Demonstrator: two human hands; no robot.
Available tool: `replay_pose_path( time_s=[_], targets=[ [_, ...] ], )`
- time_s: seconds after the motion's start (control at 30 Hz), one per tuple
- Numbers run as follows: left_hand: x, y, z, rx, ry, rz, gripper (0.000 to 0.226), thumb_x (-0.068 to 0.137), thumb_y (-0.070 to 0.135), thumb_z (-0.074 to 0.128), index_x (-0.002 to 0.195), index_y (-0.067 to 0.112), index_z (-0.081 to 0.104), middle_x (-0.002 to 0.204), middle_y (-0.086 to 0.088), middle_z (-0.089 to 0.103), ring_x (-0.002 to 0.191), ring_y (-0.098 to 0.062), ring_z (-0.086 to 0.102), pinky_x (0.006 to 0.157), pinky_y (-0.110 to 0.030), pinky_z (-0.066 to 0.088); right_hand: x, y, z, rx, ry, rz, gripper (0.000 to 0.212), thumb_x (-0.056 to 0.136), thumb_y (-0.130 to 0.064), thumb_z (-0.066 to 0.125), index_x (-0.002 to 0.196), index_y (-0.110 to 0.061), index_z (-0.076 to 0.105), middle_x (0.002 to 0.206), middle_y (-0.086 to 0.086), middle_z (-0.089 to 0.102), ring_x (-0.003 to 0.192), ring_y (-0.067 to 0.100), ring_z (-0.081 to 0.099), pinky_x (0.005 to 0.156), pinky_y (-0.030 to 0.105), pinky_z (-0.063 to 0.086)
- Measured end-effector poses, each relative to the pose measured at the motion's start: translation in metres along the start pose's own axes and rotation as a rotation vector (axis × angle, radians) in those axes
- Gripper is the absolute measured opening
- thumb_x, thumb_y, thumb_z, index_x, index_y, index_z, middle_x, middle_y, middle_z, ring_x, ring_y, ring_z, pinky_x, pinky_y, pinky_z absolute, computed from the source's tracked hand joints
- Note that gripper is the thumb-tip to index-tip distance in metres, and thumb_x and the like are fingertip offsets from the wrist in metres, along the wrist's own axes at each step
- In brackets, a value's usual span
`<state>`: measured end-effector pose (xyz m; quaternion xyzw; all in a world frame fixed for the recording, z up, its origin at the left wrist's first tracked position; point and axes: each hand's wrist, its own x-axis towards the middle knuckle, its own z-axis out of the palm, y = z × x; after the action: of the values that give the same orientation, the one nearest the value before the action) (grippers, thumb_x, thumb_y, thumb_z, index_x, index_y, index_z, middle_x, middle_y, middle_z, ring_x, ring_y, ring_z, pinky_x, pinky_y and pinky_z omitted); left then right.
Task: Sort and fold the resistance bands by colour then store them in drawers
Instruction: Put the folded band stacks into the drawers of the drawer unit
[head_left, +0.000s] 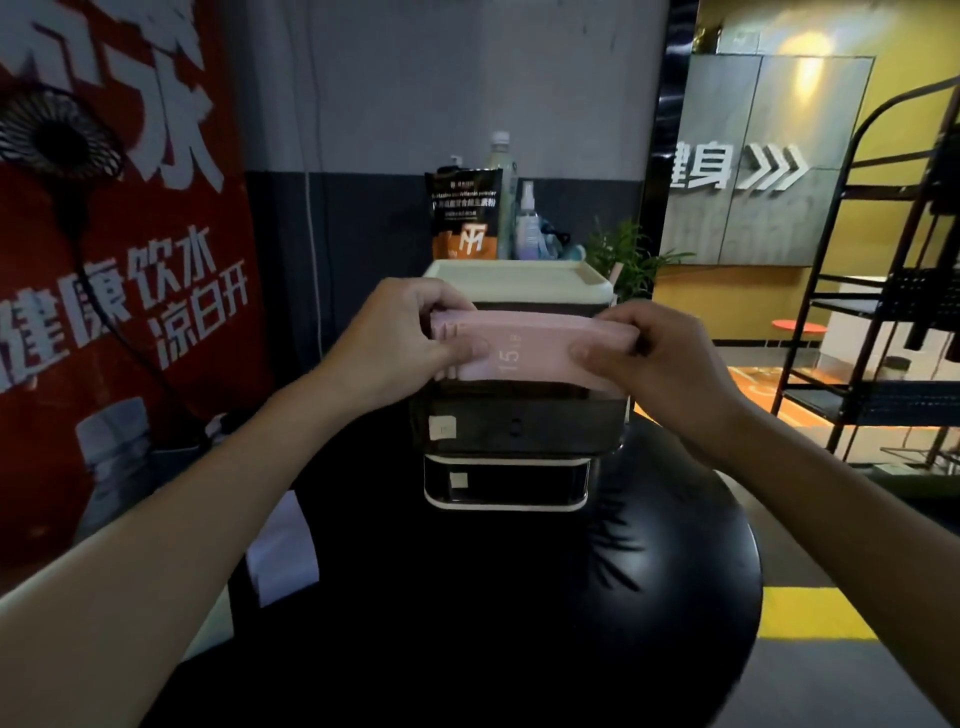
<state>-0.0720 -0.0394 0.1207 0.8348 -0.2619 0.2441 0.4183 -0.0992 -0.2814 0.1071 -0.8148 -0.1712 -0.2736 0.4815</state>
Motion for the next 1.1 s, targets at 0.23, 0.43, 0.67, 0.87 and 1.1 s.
replay_pose_path(
  time_s=[0.23, 0.43, 0.67, 0.87, 1.1],
  targets=[
    [0.019, -0.028, 0.020, 0.165, -0.095, -0.071, 0.020, 0.080, 0.017, 0.081, 0.096, 0.017, 0.069, 0.081, 0.003, 0.071, 0.072, -0.011, 0.069, 0.066, -0.020, 0.053, 0.034, 0.028, 0.016, -0.215, -0.066, 0.195, 0.024, 0.055, -0.045, 0.072, 0.073, -0.029, 0.070, 0.079, -0.007, 0.068, 0.081, 0.017, 0.064, 0.085, 0.049, 0.054],
    [0.024, -0.041, 0.029, 0.281, -0.215, -0.138, 0.020, 0.078, 0.023, 0.079, 0.097, 0.021, 0.073, 0.091, 0.009, 0.068, 0.087, -0.006, 0.063, 0.072, -0.023, 0.051, 0.039, 0.044, 0.023, -0.338, -0.154, 0.286, 0.018, 0.057, -0.053, 0.068, 0.064, -0.037, 0.071, 0.083, -0.010, 0.069, 0.092, 0.016, 0.060, 0.091, 0.043, 0.039],
    [0.039, -0.049, 0.028, 0.370, -0.379, -0.199, 0.013, 0.077, 0.035, 0.081, 0.083, 0.029, 0.071, 0.090, 0.009, 0.071, 0.090, -0.009, 0.067, 0.084, -0.039, 0.059, 0.043, 0.044, 0.026, -0.446, -0.217, 0.277, 0.027, 0.047, -0.067, 0.060, 0.062, -0.047, 0.067, 0.084, -0.009, 0.067, 0.103, 0.020, 0.054, 0.095, 0.044, 0.039],
    [0.032, -0.050, 0.021, 0.232, -0.333, -0.167, 0.026, 0.077, 0.031, 0.081, 0.101, 0.024, 0.071, 0.098, 0.008, 0.070, 0.095, -0.008, 0.066, 0.091, -0.039, 0.056, 0.043, 0.049, 0.019, -0.377, -0.270, 0.246, 0.038, 0.042, -0.069, 0.062, 0.079, -0.058, 0.063, 0.097, -0.012, 0.064, 0.109, 0.022, 0.053, 0.099, 0.049, 0.040],
    [0.004, -0.057, 0.011, 0.107, -0.155, -0.140, 0.052, 0.078, 0.047, 0.079, 0.124, 0.028, 0.063, 0.126, 0.010, 0.056, 0.117, -0.005, 0.054, 0.101, -0.032, 0.048, 0.029, 0.055, 0.003, -0.185, -0.251, 0.145, 0.025, 0.078, -0.027, 0.080, 0.099, -0.025, 0.066, 0.106, -0.006, 0.062, 0.097, 0.006, 0.057, 0.073, 0.017, 0.043]
  ],
)
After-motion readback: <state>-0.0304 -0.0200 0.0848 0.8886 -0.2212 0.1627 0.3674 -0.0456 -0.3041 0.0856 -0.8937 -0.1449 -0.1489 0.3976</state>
